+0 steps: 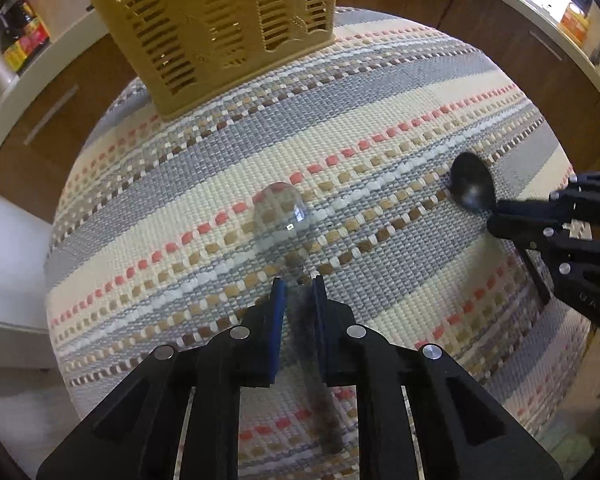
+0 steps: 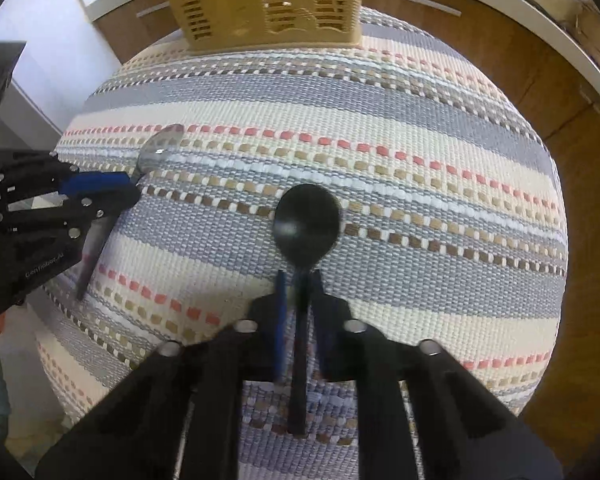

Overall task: Organize utensils
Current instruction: 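Grasp a clear spoon with the left tool while the right tool grasps the black spoon, then carry both spoons over the caddy and open both tools to drop them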

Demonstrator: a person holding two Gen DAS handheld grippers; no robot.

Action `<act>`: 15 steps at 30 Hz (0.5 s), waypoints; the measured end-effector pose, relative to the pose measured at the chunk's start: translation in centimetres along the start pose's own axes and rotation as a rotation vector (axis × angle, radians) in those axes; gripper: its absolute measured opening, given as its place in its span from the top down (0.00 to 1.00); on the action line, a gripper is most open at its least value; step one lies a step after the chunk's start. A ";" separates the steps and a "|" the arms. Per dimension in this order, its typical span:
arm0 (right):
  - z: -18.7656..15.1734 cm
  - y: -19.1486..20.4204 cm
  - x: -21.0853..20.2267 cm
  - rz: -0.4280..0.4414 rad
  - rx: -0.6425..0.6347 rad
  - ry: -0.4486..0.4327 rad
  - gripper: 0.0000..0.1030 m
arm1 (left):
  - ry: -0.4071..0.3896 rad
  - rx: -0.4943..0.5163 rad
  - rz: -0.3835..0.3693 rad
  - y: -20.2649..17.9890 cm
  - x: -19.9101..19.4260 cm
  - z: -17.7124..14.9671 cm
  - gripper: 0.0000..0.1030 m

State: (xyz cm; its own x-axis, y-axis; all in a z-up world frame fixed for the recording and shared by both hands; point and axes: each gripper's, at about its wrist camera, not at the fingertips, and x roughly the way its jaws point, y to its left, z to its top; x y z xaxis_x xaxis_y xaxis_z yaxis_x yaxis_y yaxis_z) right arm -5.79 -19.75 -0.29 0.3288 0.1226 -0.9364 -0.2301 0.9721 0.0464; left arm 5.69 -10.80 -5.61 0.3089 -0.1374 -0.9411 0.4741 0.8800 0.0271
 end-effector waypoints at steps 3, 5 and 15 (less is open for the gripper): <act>0.0 0.4 0.0 0.014 -0.007 -0.012 0.95 | -0.032 -0.021 -0.038 0.0 -0.4 -0.2 0.90; 0.0 0.5 -0.6 0.024 -0.014 -0.043 0.95 | -0.090 -0.035 -0.067 0.3 -1.8 -0.6 0.90; 3.2 -0.9 -8.3 0.092 -0.013 -0.282 0.95 | -0.378 -0.095 -0.143 2.9 -10.8 1.0 0.90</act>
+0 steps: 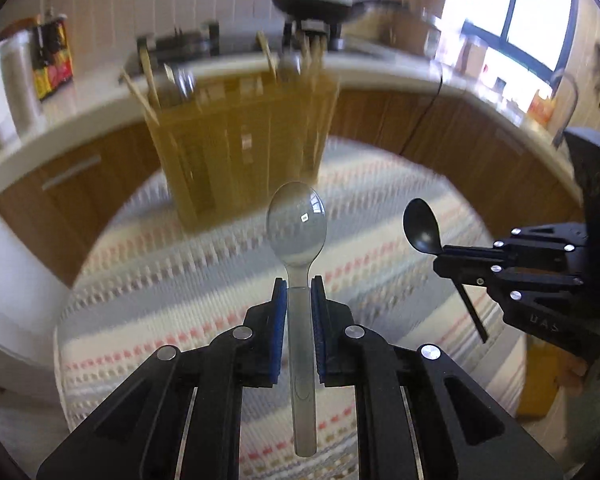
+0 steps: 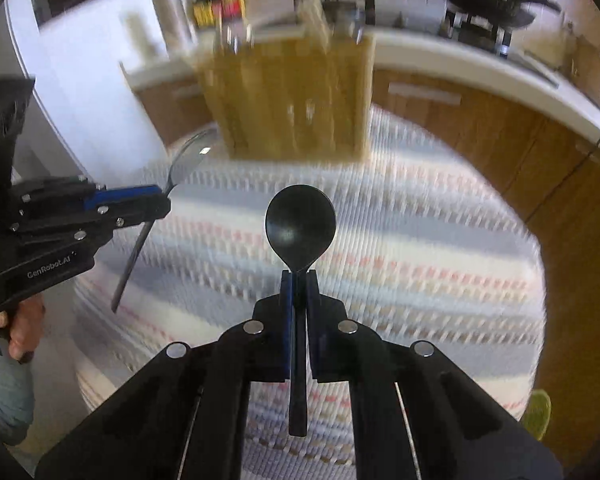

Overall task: Organize utensils
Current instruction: 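Carry both spoons over the caddy and open both tools to drop them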

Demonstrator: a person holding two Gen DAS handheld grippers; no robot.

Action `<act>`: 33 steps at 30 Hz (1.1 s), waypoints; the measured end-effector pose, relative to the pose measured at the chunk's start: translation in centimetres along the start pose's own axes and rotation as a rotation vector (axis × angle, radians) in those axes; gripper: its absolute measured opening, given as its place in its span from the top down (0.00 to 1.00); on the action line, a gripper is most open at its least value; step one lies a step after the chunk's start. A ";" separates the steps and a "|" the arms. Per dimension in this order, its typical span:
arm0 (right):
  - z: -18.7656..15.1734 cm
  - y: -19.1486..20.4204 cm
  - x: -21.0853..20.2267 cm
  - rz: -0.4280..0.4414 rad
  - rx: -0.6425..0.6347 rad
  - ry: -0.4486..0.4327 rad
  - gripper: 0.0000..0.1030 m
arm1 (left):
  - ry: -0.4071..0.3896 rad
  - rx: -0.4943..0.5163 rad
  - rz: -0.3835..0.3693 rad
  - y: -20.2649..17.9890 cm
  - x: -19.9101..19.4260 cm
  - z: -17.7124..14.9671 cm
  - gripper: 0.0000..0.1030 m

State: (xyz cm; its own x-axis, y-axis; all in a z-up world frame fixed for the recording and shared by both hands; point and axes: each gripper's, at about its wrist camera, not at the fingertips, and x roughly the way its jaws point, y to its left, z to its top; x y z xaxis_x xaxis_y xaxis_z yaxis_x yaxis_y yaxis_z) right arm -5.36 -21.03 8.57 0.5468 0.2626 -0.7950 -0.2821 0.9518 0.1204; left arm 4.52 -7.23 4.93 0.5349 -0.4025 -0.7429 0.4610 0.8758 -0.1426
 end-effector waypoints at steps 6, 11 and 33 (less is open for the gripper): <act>5.9 -1.2 -4.0 -0.001 0.001 -0.162 0.95 | -0.220 -0.038 -0.033 0.8 -4.1 5.7 0.90; 10.3 -0.9 -5.6 -0.043 -0.048 -0.281 0.95 | -0.376 -0.042 -0.003 0.8 -7.2 9.3 0.90; 18.8 -3.3 0.3 0.007 -0.078 -0.650 0.95 | -0.720 -0.160 0.020 6.0 -1.6 12.3 0.90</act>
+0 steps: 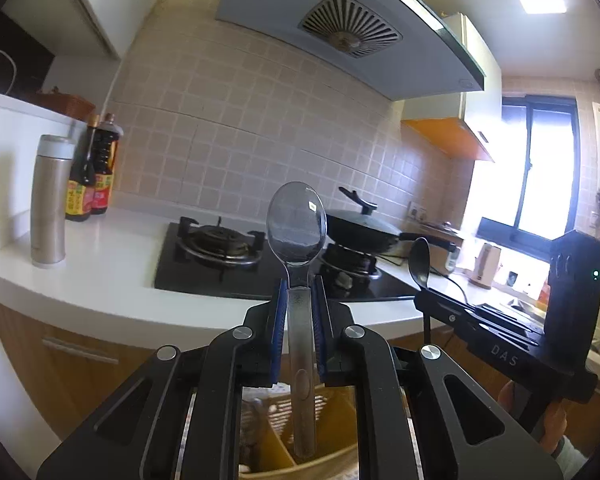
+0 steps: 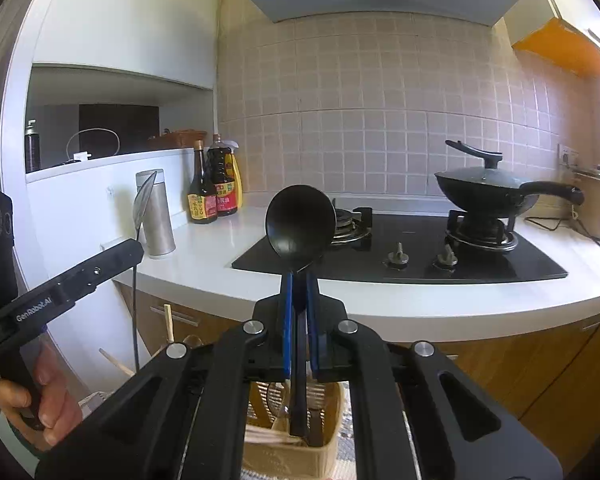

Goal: Organize utensils

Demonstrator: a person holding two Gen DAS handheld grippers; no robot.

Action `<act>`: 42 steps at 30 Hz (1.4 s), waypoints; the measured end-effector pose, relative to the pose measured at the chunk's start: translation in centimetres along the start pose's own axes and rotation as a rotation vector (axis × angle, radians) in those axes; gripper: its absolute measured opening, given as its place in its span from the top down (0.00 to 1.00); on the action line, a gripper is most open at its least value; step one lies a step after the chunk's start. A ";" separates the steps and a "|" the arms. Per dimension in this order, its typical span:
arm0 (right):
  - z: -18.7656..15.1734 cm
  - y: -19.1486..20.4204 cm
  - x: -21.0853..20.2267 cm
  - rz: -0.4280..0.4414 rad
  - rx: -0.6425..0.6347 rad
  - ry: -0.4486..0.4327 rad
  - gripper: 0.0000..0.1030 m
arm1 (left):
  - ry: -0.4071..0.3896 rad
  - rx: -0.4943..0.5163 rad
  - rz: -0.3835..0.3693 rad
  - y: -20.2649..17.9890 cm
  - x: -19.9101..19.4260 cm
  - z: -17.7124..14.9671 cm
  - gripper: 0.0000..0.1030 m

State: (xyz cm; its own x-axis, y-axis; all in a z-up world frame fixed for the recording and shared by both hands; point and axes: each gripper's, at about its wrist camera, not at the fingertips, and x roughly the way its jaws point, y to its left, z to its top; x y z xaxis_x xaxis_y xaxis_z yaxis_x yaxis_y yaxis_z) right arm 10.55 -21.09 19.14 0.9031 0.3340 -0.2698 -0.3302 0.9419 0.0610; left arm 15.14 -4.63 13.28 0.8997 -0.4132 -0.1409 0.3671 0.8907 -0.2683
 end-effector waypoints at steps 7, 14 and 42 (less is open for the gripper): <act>-1.6 -1.2 1.2 0.053 0.056 -0.043 0.95 | -0.055 0.088 0.102 -0.2 0.9 -2.0 0.90; -2.9 -1.9 2.3 0.079 0.079 -0.023 0.95 | -0.057 0.087 0.103 0.2 1.5 -3.4 0.90; -6.6 0.1 -7.6 0.050 0.143 0.061 0.46 | -0.040 0.008 0.017 0.4 -9.6 -3.2 0.32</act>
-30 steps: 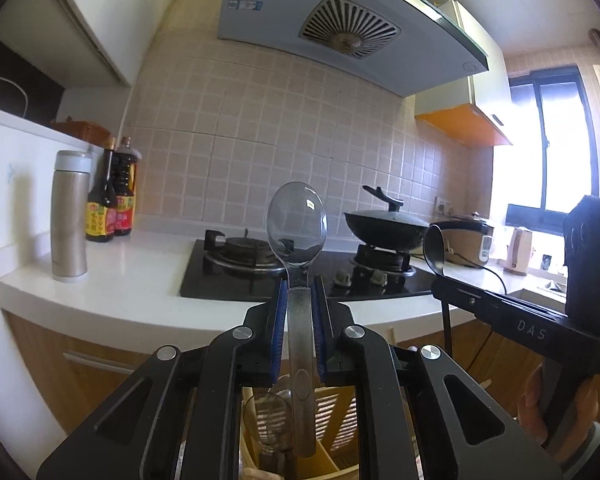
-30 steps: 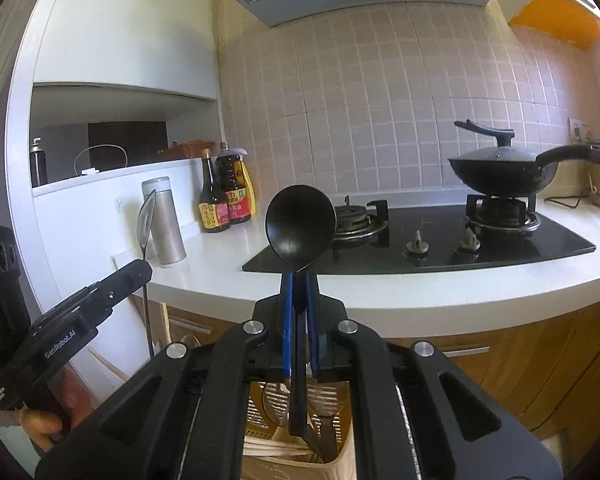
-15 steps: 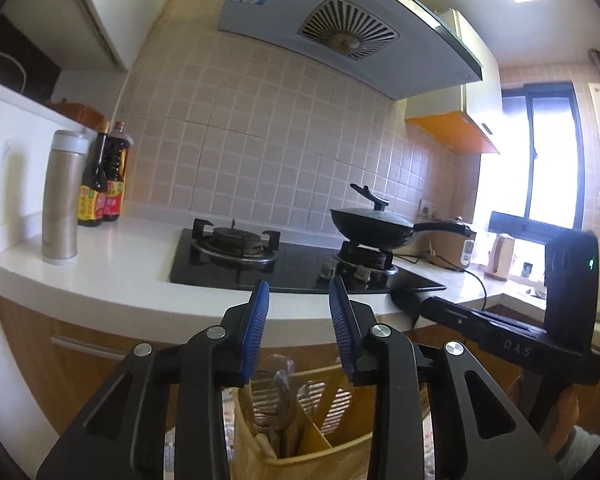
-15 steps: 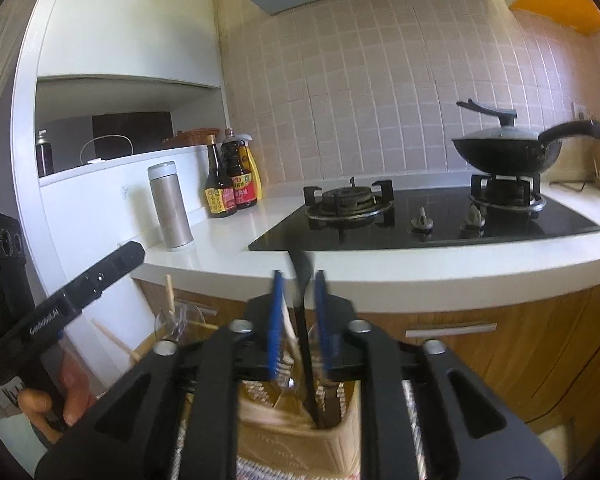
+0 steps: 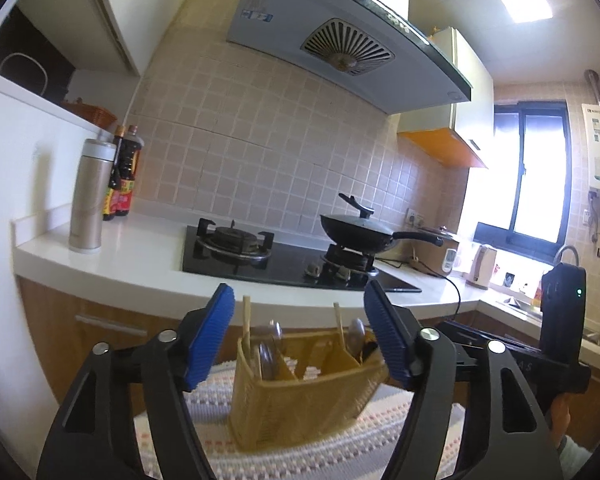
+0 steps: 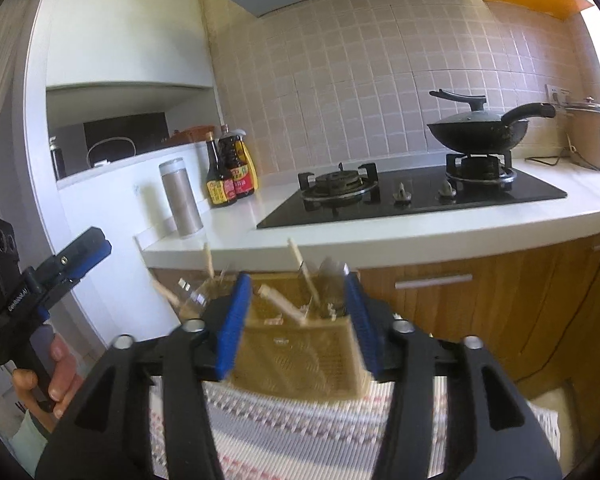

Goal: Organize utensils

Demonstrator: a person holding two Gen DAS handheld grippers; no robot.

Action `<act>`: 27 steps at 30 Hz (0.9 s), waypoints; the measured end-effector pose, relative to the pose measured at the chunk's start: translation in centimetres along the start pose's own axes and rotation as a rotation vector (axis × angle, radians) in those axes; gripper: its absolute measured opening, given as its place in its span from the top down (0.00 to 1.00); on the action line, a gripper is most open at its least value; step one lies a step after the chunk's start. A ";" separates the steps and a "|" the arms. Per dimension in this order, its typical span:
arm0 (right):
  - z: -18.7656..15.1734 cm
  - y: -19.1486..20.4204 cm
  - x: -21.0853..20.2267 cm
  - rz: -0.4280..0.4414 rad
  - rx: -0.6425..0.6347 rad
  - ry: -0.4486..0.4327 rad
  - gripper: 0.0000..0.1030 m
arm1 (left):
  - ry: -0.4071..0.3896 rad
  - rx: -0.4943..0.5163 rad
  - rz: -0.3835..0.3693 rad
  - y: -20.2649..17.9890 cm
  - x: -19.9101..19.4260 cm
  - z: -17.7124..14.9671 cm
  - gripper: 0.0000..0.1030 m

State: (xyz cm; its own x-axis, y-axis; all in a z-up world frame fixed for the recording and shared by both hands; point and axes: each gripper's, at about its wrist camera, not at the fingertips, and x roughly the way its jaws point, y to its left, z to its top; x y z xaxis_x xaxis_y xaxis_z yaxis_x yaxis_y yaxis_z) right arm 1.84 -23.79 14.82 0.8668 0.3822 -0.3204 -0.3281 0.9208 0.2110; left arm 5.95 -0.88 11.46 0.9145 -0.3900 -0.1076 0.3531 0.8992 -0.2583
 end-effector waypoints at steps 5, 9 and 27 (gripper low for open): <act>-2.6 1.4 -1.9 -0.030 0.004 0.011 0.41 | 0.028 0.001 0.041 -1.0 -2.2 -1.8 0.18; -4.6 2.0 -2.9 -0.085 0.012 -0.017 0.30 | 0.036 0.003 0.125 -1.4 -3.0 -3.7 0.12; -9.2 1.6 -2.1 -0.255 -0.065 -0.076 0.17 | 0.151 0.188 0.417 -2.7 0.0 -12.0 0.07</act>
State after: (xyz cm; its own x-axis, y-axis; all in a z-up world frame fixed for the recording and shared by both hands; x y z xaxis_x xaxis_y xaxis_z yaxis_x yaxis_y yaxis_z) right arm -3.91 -22.42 7.32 0.9494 0.1326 -0.2848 -0.1167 0.9905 0.0720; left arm 2.66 -5.71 0.62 0.9518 -0.0001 -0.3066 0.0042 0.9999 0.0128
